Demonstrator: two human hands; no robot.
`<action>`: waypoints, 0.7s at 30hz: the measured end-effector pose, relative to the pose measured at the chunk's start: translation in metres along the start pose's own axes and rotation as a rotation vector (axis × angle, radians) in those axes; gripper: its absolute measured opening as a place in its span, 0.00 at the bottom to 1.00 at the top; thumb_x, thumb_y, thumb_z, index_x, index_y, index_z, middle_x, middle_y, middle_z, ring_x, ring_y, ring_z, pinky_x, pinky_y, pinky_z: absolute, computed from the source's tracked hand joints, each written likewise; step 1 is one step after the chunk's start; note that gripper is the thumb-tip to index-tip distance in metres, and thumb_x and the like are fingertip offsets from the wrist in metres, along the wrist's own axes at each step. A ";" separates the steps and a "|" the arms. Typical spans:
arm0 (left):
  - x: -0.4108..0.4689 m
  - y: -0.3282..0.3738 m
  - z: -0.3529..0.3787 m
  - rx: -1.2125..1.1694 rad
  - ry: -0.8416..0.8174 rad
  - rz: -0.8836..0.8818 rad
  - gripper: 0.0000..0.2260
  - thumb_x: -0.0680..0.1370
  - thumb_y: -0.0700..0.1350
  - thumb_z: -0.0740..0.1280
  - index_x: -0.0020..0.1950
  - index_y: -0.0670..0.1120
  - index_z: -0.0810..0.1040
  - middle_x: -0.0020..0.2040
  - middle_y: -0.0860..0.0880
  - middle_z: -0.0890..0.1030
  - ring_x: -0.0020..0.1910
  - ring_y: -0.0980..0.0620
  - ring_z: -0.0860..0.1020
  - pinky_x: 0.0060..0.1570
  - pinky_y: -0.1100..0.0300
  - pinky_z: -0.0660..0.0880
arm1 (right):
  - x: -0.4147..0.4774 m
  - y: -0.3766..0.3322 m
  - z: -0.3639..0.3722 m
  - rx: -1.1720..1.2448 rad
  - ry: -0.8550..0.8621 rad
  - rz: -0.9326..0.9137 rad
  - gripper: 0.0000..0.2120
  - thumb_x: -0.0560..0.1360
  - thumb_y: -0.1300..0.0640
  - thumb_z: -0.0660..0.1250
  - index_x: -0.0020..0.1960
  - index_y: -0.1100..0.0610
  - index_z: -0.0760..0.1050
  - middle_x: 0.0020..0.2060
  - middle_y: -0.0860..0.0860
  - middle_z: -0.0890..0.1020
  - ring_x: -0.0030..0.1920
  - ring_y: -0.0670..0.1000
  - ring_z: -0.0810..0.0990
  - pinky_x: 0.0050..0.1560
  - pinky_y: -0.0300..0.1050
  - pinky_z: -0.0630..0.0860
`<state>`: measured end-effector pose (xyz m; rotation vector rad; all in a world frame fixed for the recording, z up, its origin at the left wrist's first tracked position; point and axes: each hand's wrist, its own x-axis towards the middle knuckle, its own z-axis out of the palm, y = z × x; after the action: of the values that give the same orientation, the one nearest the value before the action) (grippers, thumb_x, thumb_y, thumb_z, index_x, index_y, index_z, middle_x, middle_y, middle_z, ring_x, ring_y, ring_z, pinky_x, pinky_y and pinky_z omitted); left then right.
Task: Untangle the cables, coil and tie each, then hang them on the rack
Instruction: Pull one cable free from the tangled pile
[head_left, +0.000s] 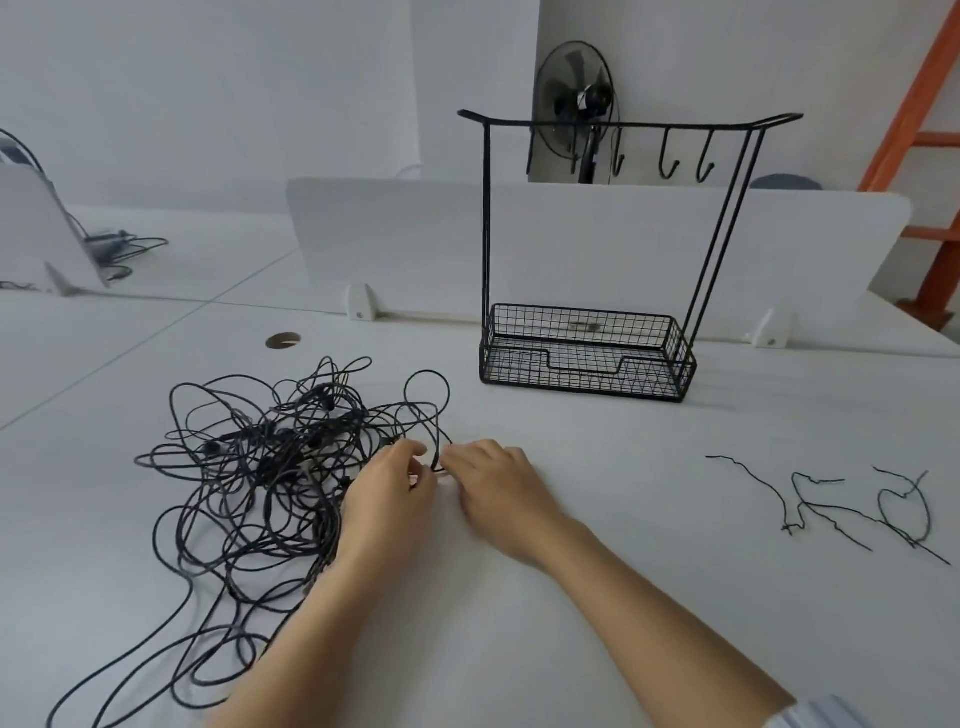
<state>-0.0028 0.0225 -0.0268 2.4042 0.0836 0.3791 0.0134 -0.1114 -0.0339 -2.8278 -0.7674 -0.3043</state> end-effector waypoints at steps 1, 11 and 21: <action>-0.001 0.000 -0.002 -0.003 -0.002 -0.004 0.13 0.78 0.43 0.61 0.62 0.46 0.74 0.56 0.48 0.78 0.52 0.47 0.76 0.47 0.59 0.69 | 0.002 -0.001 0.001 -0.050 0.041 -0.002 0.16 0.74 0.59 0.54 0.56 0.55 0.76 0.55 0.51 0.78 0.54 0.55 0.75 0.51 0.48 0.71; -0.011 0.009 -0.008 0.102 0.001 0.204 0.19 0.77 0.46 0.65 0.67 0.46 0.70 0.63 0.45 0.70 0.61 0.45 0.70 0.52 0.56 0.69 | -0.058 0.043 -0.042 -0.309 -0.057 0.165 0.14 0.80 0.53 0.52 0.57 0.57 0.73 0.53 0.53 0.79 0.56 0.55 0.75 0.52 0.46 0.68; -0.027 0.026 0.012 0.432 -0.246 0.662 0.21 0.77 0.49 0.62 0.70 0.50 0.67 0.68 0.52 0.71 0.69 0.50 0.63 0.65 0.56 0.57 | -0.104 0.043 -0.055 -0.490 0.076 0.326 0.14 0.59 0.49 0.79 0.38 0.56 0.78 0.23 0.51 0.79 0.25 0.53 0.77 0.26 0.38 0.65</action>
<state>-0.0264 -0.0090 -0.0258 2.8379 -0.8358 0.3820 -0.0602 -0.2102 -0.0127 -3.3003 -0.2237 -0.6131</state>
